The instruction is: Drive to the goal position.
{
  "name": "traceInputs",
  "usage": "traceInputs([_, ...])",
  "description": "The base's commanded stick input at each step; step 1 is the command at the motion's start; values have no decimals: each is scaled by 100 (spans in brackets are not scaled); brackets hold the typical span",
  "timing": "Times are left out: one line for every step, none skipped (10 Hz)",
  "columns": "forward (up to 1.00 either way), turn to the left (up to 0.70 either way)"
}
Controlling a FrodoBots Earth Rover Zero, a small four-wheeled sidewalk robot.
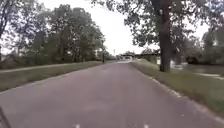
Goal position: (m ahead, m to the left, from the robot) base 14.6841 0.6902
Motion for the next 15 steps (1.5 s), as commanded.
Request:
traceInputs([100,0])
traceInputs([100,0])
traceInputs([100,0])
traceInputs([100,0])
traceInputs([100,0])
traceInputs([100,0])
traceInputs([100,0])
traceInputs([100,0])
traceInputs([100,0])
traceInputs([100,0])
traceInputs([100,0])
traceInputs([100,0])
traceInputs([100,0])
traceInputs([100,0])
traceInputs([100,0])
